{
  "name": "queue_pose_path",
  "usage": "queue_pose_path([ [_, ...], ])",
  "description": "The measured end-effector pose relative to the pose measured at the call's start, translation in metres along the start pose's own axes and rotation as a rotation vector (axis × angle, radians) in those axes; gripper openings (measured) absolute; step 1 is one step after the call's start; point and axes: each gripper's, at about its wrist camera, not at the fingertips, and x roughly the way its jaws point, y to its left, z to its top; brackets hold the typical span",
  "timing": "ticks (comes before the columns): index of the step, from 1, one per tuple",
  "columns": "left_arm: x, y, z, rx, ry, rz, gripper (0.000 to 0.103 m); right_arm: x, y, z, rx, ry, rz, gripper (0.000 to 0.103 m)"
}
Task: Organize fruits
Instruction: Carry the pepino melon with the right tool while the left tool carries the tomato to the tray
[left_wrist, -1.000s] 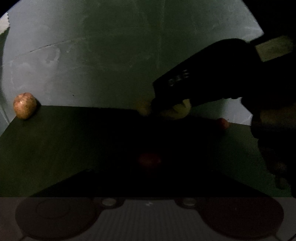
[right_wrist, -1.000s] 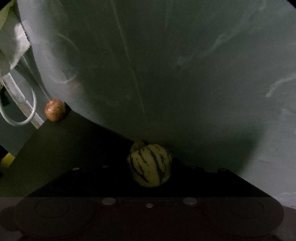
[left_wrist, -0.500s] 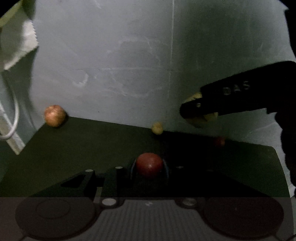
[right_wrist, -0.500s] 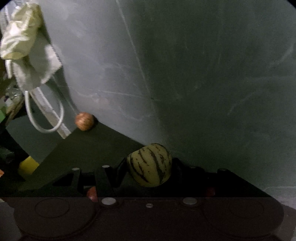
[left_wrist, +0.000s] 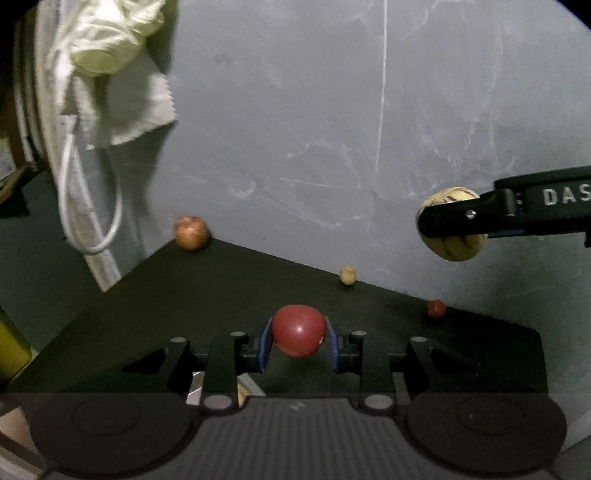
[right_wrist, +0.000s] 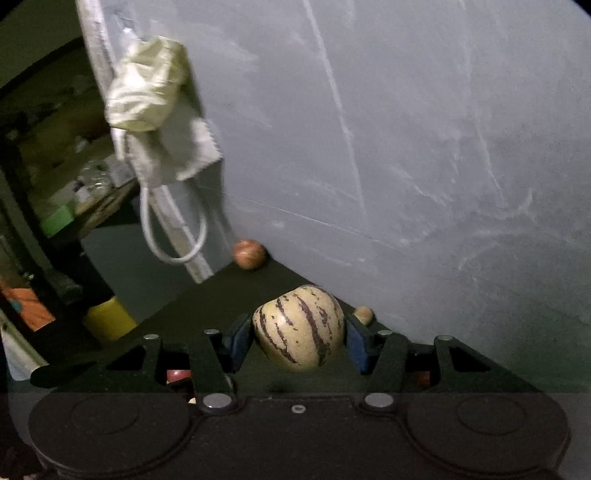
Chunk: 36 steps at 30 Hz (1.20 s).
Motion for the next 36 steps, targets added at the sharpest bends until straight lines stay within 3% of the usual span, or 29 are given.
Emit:
queue_pose_path([
  [23,-0.109,0.027,-0.043,-0.153,-0.063,0.231,0.032,-0.072,0.062,-0.016,-0.162,-0.02,0.27,0.055],
  [28,-0.12,0.036,-0.068,-0.19,-0.039,0.259,0.032,-0.072,0.072,-0.028,-0.188,0.011,0.297,0.055],
  [36,-0.118,0.048,-0.123,-0.255,0.062,0.268,0.032,-0.053,0.081,-0.059,-0.22,0.101,0.319,0.055],
])
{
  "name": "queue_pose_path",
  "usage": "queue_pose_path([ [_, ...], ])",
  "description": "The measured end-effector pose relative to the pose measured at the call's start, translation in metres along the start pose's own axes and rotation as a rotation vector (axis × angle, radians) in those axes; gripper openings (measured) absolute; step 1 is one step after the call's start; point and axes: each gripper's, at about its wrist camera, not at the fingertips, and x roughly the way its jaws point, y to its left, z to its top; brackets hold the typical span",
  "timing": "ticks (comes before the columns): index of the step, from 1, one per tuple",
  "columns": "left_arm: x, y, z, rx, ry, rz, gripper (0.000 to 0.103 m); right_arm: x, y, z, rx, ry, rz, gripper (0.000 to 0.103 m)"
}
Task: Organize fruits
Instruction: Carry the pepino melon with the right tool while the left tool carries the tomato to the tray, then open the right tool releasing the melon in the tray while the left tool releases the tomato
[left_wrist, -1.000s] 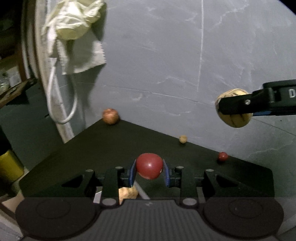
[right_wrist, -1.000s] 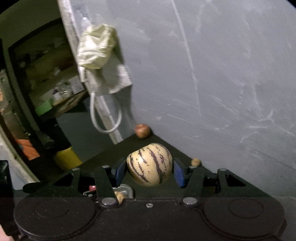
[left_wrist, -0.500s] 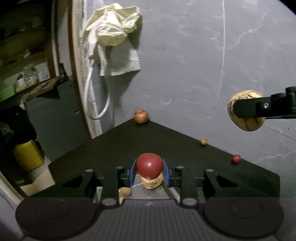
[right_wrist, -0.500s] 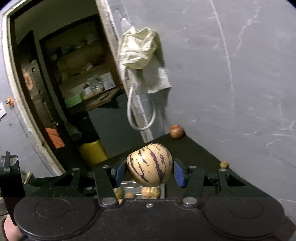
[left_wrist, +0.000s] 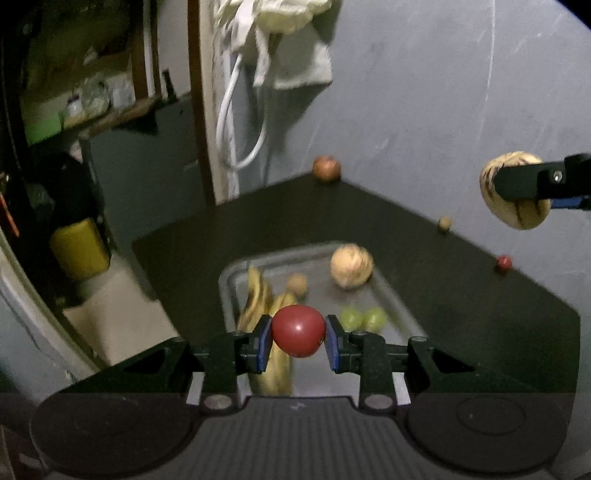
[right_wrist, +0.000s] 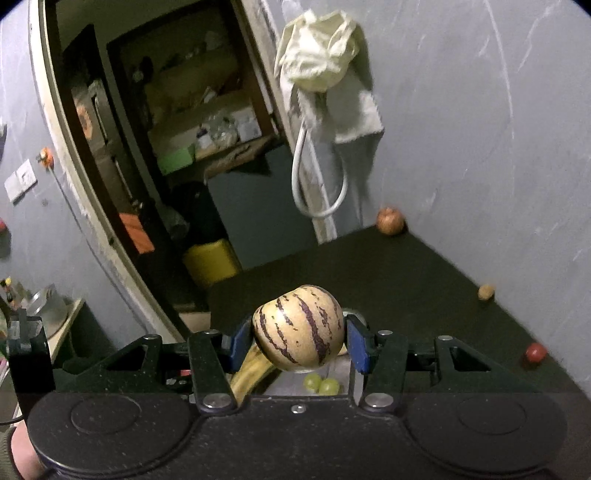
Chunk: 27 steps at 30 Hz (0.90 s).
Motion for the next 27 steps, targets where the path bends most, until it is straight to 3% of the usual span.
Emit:
queue_pose_path([
  [7,0.022,0.014,-0.024,-0.027,0.064,-0.019,0.032,0.041,0.003,-0.033,-0.067,0.087,-0.002,0.055],
  [13,0.042,-0.004,-0.026,0.052,0.088,-0.078,0.032,0.08,0.003,-0.062,-0.112,0.191,-0.029,0.055],
  [20,0.061,-0.026,-0.039,0.151,0.112,-0.114,0.032,0.112,-0.006,-0.069,-0.06,0.278,-0.046,0.055],
  [27,0.071,-0.024,-0.044,0.161,0.127,-0.11,0.032,0.144,-0.013,-0.075,-0.043,0.349,-0.065,0.055],
])
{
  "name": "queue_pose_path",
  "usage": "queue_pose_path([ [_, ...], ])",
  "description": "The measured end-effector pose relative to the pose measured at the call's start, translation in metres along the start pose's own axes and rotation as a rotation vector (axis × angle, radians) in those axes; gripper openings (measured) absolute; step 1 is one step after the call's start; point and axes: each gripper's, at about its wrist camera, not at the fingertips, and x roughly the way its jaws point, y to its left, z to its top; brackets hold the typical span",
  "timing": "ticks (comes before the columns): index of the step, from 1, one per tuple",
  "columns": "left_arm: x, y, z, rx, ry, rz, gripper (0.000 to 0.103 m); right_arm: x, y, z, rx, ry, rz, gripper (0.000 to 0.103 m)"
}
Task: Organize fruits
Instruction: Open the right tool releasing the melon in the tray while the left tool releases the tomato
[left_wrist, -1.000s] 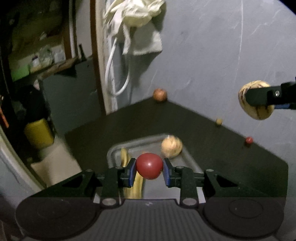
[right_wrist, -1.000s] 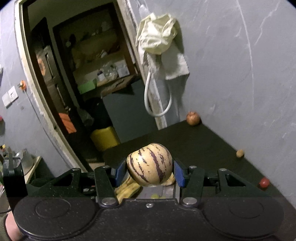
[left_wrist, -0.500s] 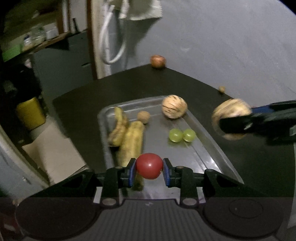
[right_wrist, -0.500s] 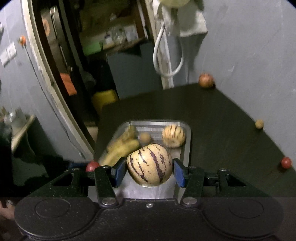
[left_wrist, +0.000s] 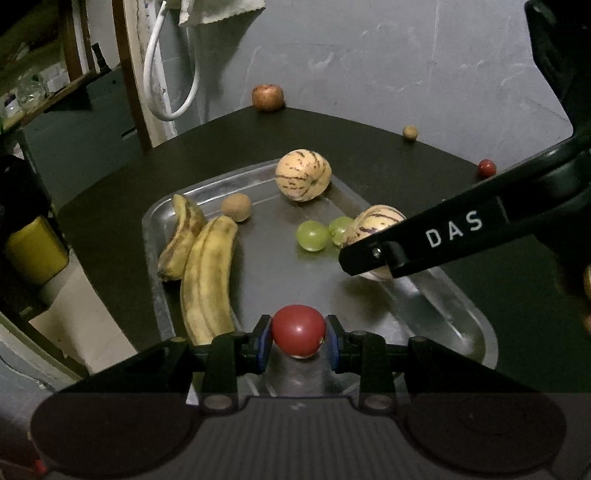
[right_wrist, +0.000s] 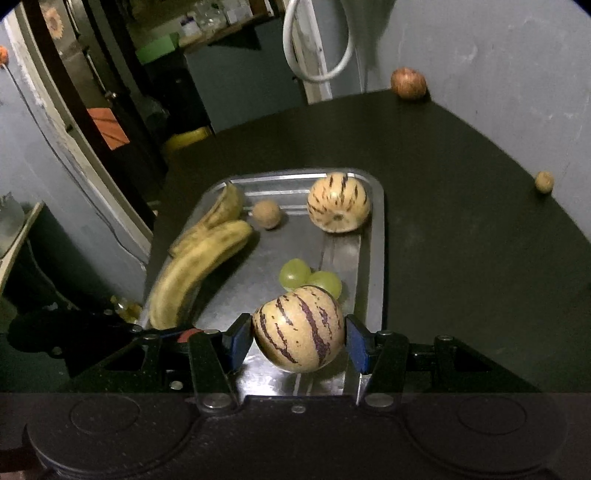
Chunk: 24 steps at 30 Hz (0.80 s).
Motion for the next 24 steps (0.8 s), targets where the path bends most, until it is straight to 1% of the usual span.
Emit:
queue_pose_path([
  [9,0.015,0.009,0.003,0.002,0.007,0.018,0.033,0.012,-0.001,0.001,-0.012,0.022,-0.009,0.055],
  [20,0.013,0.007,0.005,0.006,0.005,0.029,0.035,0.01,-0.003,0.002,0.022,0.03,-0.002,0.057],
  [22,0.011,0.008,0.006,-0.002,0.001,0.028,0.046,0.009,-0.004,0.002,0.03,0.028,0.002,0.057],
  [24,0.01,0.008,0.006,-0.006,-0.003,0.019,0.054,0.006,-0.005,0.003,0.04,0.016,0.014,0.058],
])
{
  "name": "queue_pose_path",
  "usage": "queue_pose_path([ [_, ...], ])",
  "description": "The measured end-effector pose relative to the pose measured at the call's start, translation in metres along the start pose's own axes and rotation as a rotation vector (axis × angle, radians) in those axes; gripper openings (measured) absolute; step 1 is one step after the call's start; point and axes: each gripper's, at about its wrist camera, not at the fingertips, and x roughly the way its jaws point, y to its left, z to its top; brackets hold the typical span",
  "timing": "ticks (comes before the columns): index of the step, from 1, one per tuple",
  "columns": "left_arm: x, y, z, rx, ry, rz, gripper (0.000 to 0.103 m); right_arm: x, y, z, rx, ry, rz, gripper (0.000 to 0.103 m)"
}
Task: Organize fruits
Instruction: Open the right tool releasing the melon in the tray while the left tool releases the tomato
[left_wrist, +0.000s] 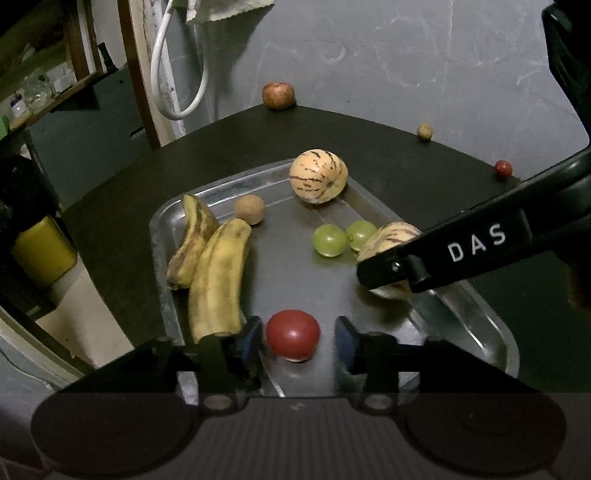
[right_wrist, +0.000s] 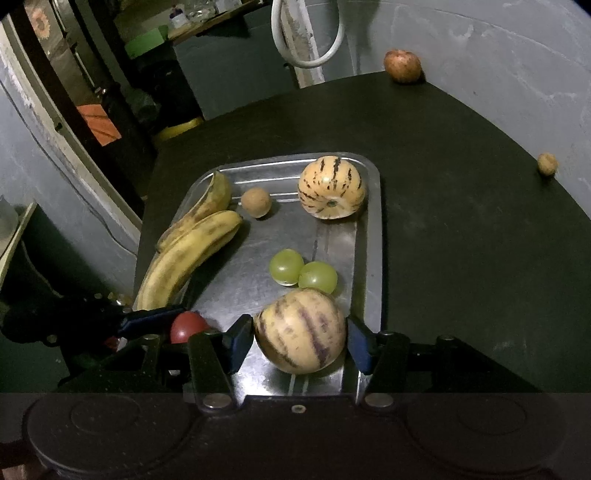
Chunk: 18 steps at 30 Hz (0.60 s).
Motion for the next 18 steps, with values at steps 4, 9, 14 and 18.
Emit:
queue_pose_path([
  [4,-0.004,-0.002,0.001,0.0,-0.013,-0.001,0.064,-0.011,0.0,0.006,0.024,-0.033,0.014,0.062],
  [9,-0.013,-0.001,0.007,-0.014,-0.042,-0.003,0.076,-0.042,-0.004,0.017,0.062,-0.113,0.037,0.067],
  [14,-0.028,0.003,0.021,-0.055,-0.084,0.0,0.084,-0.083,-0.012,0.026,0.113,-0.216,0.046,0.082],
  [18,-0.038,0.003,0.035,-0.089,-0.101,-0.017,0.091,-0.111,-0.021,0.026,0.154,-0.285,0.045,0.096],
])
